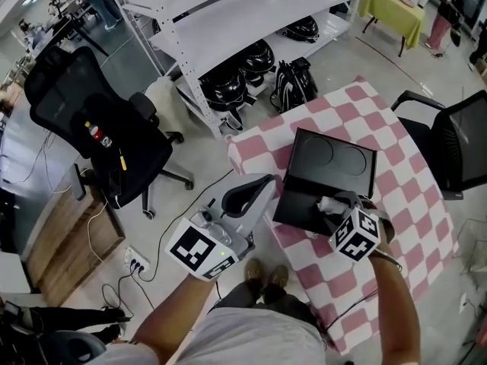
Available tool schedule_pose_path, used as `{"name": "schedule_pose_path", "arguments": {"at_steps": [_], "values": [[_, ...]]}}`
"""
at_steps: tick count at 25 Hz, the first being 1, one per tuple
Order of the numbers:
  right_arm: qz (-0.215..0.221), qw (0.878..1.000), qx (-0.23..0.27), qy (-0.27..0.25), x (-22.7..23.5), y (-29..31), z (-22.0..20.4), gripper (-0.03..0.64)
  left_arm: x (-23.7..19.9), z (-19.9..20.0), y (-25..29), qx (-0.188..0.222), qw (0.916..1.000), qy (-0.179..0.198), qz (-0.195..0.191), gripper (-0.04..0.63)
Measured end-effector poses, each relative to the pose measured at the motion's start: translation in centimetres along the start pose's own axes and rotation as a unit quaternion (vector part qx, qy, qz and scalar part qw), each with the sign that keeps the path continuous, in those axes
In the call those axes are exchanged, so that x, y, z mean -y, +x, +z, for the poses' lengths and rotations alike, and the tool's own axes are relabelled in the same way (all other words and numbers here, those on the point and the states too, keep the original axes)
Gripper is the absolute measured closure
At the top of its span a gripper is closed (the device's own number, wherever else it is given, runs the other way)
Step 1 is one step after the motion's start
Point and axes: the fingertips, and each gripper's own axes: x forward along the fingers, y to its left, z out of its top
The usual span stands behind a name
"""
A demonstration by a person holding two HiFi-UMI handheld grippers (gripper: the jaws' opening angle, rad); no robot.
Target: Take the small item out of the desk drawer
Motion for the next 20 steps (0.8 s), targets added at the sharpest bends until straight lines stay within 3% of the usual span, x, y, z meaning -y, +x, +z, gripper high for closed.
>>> {"name": "schedule_pose_path", "arguments": {"at_steps": [11, 20], "values": [[-0.004, 1.0, -0.022, -0.018, 0.1, 1.7, -0.8, 0.437, -0.2, -1.0, -0.3, -0.008, 0.9999, -0.006, 0.009, 0.581], [-0.003, 1.0, 0.002, -0.012, 0.4, 1.2, -0.6, 0.443, 0.4, -1.2, -0.4, -0.015, 0.9998, -0.003, 0.009, 0.581]]}}
